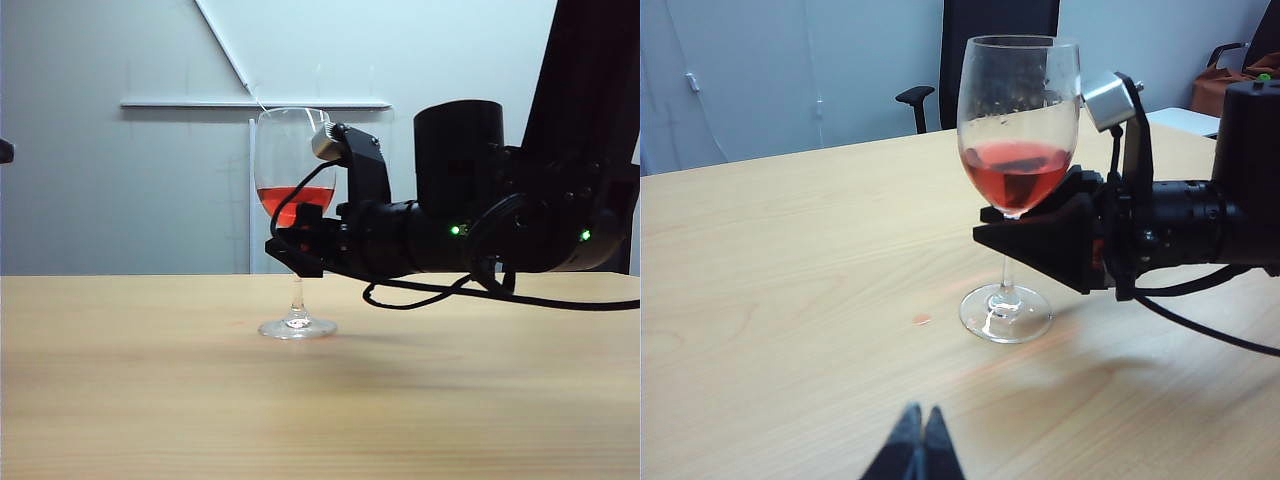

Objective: Gently pick up the goblet, rotate it counterclockwise for two full turns (viewing from above), and then place it back on the table.

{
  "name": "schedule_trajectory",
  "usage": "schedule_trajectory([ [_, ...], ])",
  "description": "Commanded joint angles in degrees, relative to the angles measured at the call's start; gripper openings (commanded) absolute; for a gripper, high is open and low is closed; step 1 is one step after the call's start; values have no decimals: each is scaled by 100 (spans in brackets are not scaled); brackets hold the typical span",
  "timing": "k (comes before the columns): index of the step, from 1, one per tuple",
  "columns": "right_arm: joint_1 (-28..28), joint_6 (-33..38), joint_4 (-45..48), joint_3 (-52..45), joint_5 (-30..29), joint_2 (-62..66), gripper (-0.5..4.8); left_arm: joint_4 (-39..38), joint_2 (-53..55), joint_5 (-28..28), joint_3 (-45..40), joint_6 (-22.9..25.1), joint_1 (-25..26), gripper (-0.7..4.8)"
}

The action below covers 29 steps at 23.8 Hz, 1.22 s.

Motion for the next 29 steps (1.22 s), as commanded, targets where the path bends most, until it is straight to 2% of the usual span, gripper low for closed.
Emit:
schedule_trajectory([
  [1, 83, 7, 70, 13, -17, 22, 198, 111, 9, 15, 22, 2, -2, -5],
  [5, 114, 7, 90, 22, -11, 50, 151, 109, 9, 15, 22, 2, -2, -5],
  [12, 114, 7, 79, 208, 7, 55, 149, 111, 9, 13, 22, 2, -2, -5],
  [14, 114, 7, 42, 262, 7, 55, 130, 109, 9, 13, 22, 2, -2, -5],
  [16, 114, 7, 7, 271, 7, 55, 88, 109, 9, 15, 22, 2, -2, -5],
  [19, 114, 7, -81, 269, -13, 55, 78, 109, 9, 13, 22, 2, -2, -5],
  [21, 116, 7, -70, 271, -13, 55, 39, 109, 9, 15, 22, 2, -2, -5],
  [23, 116, 7, -68, 271, -11, 55, 38, 109, 9, 15, 22, 2, -2, -5],
  [25, 116, 7, -63, 269, -13, 55, -6, 109, 9, 13, 22, 2, -2, -5],
  [29, 116, 9, -2, 269, -13, 52, -6, 109, 9, 13, 22, 2, -2, -5],
])
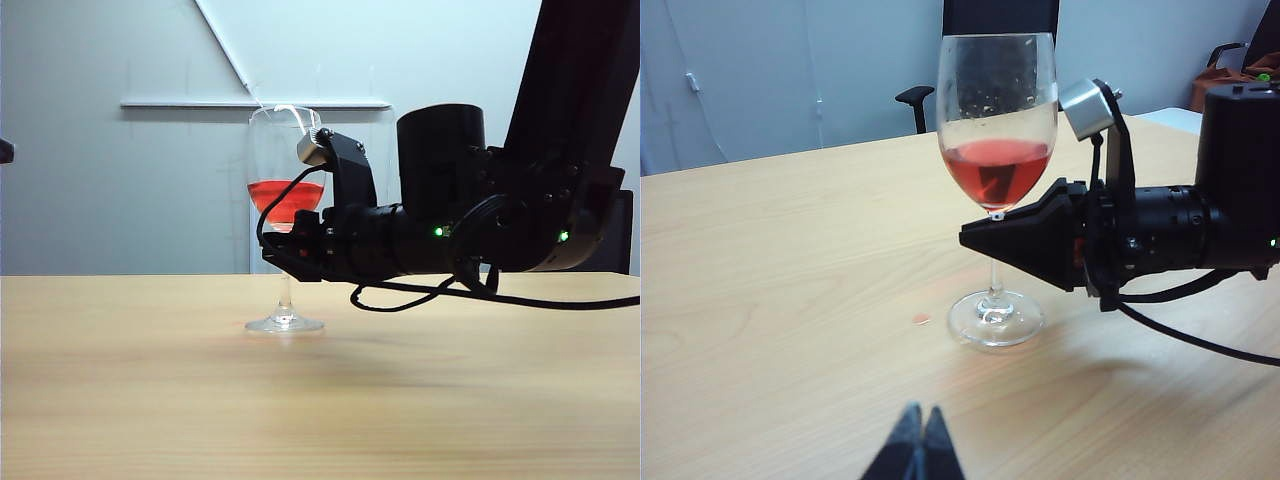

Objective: Gently pick up the goblet, rotate it counterclockwise for two full turns (viewing from above), and then place it back on the table.

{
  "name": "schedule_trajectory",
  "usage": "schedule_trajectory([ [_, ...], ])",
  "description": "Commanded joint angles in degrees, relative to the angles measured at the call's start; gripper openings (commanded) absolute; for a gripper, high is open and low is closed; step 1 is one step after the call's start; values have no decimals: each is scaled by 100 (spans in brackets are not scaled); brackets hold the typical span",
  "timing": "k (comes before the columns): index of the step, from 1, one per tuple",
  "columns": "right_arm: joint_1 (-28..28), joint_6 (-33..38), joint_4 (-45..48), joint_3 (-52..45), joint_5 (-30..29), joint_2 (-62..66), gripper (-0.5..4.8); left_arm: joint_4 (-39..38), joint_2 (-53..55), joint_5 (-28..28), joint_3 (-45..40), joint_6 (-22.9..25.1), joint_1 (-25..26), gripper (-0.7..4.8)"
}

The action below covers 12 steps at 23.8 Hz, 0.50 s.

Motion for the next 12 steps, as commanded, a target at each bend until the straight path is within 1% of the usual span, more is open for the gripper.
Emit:
schedule_trajectory([
  [1, 15, 28, 306, 31, -17, -63, -6, 109, 9, 13, 22, 2, -2, -5],
  [4, 4, 940, 730, 28, -15, -83, -6, 109, 9, 11, 22, 2, -2, -5],
  [8, 0, 1912, 726, 20, 52, -227, -6, 109, 9, 11, 22, 2, -2, -5],
  [9, -2, 2164, 699, 13, 175, -280, -6, 109, 9, 13, 22, 2, -2, -5],
  [11, -7, 2269, 588, 13, 374, -358, -6, 109, 9, 11, 22, 2, -2, -5],
  [12, -7, 2374, 275, 15, 682, -507, -6, 109, 9, 11, 22, 2, -2, -5],
])
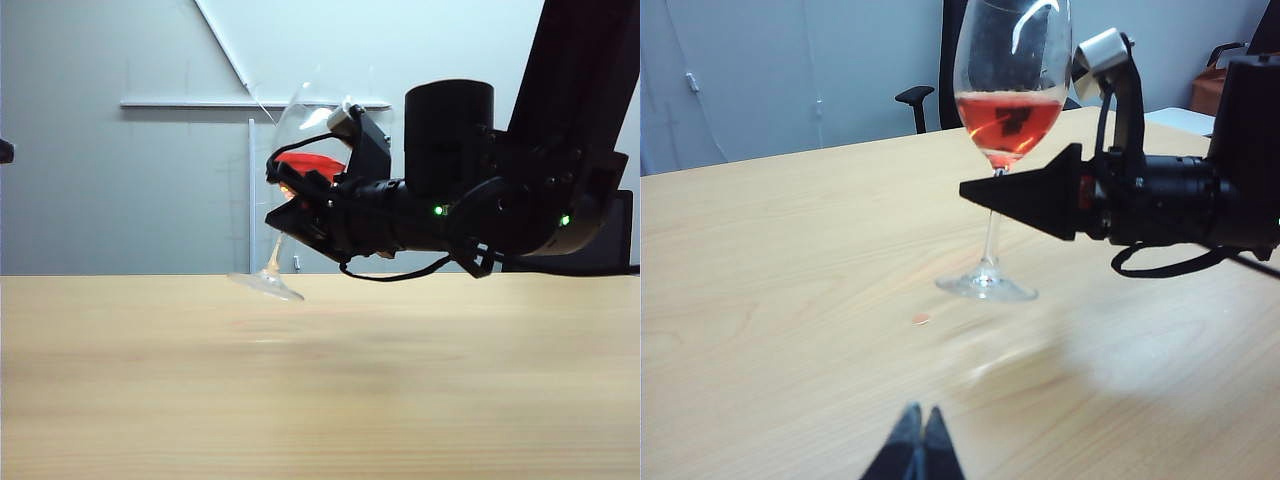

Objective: Gently pick up the goblet, rotate it counterclockwise for two full turns (viewing from above), and then place it back on the table.

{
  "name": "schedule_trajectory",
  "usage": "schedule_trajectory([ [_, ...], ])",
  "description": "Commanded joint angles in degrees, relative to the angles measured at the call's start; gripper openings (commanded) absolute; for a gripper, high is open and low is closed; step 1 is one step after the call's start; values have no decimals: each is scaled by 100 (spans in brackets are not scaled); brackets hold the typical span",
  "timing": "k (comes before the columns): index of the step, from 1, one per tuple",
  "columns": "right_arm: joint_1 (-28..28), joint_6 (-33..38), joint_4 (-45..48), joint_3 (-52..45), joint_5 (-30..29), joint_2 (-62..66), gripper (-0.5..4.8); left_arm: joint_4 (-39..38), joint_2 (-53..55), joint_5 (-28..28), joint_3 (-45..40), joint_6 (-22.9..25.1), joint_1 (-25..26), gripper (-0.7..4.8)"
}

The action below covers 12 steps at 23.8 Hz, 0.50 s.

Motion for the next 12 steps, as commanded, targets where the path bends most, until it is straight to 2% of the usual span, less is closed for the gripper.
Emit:
schedule_trajectory([
  [1, 0, 269, -461, 37, 752, -452, -6, 109, 9, 13, 22, 2, -2, -5],
  [3, 0, 17, -1217, 39, 1244, -822, -6, 109, 9, 11, 22, 2, -2, -5],
  [6, 66, -1331, -2133, 42, 1947, -1440, -6, 111, 9, 11, 22, 2, -2, -5],
  [12, 433, -3357, -2686, 42, 2820, -2033, -6, 109, 9, 13, 22, 2, -2, -5],
])
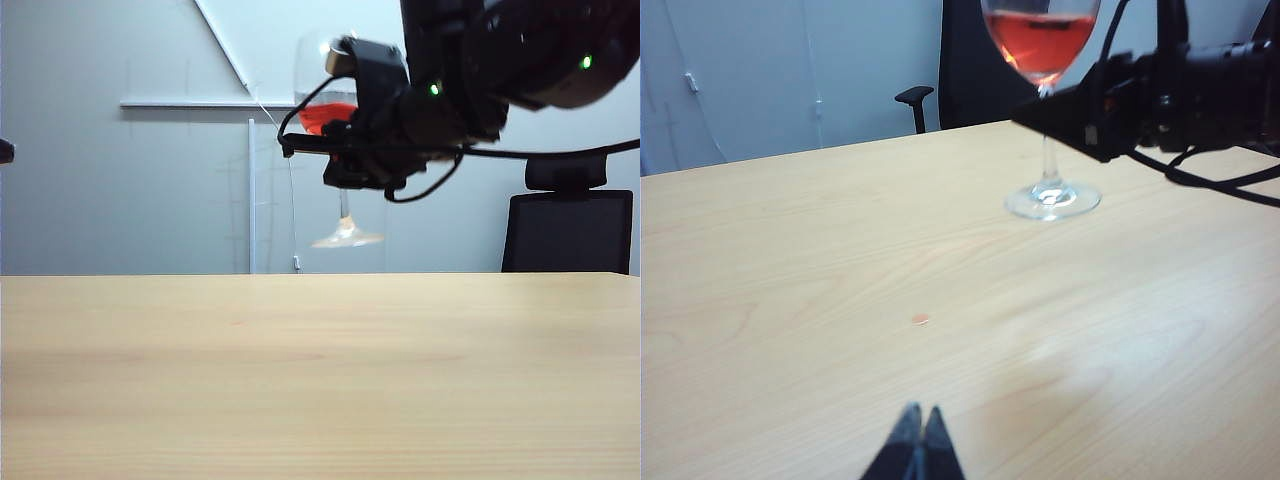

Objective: Gently pick up the goblet, rotate it counterclockwise for two full turns (viewing from above), and then place it back on the table.

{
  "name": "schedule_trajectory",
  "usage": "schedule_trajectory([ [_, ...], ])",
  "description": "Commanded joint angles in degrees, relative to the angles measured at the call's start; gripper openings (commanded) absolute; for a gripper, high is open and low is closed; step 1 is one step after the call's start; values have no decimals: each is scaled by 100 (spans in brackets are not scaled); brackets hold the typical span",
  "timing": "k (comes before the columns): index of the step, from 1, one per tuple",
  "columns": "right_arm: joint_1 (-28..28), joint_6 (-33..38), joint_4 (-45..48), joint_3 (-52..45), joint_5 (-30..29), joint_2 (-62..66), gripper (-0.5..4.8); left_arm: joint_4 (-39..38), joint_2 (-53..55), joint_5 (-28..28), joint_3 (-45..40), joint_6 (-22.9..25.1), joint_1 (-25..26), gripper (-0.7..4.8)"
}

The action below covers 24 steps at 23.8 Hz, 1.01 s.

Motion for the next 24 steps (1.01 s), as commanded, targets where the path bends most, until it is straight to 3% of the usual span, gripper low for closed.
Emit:
schedule_trajectory([
  [1, 304, -1283, 122, 42, 496, -179, -6, 109, 9, 13, 22, 0, 0, -5],
  [5, 592, -1685, -33, 22, 774, -201, -6, 109, 9, 15, 22, 0, 0, -5],
  [9, 859, -1580, 1088, -461, 765, -212, -6, 109, 9, 13, 22, 0, 0, -5],
  [12, 968, -927, 2647, -1174, 485, -212, -6, 109, 9, 13, 22, 0, 0, -5],
  [16, 957, -55, 3755, -1694, 271, -210, -6, 109, 9, 15, 22, 0, 0, -5],
  [19, 942, 358, 3862, -1834, 269, -212, -6, 107, 9, 15, 22, 0, 0, -5],
  [24, 669, 1617, 3676, -1851, 146, -199, -6, 109, 9, 11, 22, 0, 0, -5],
])
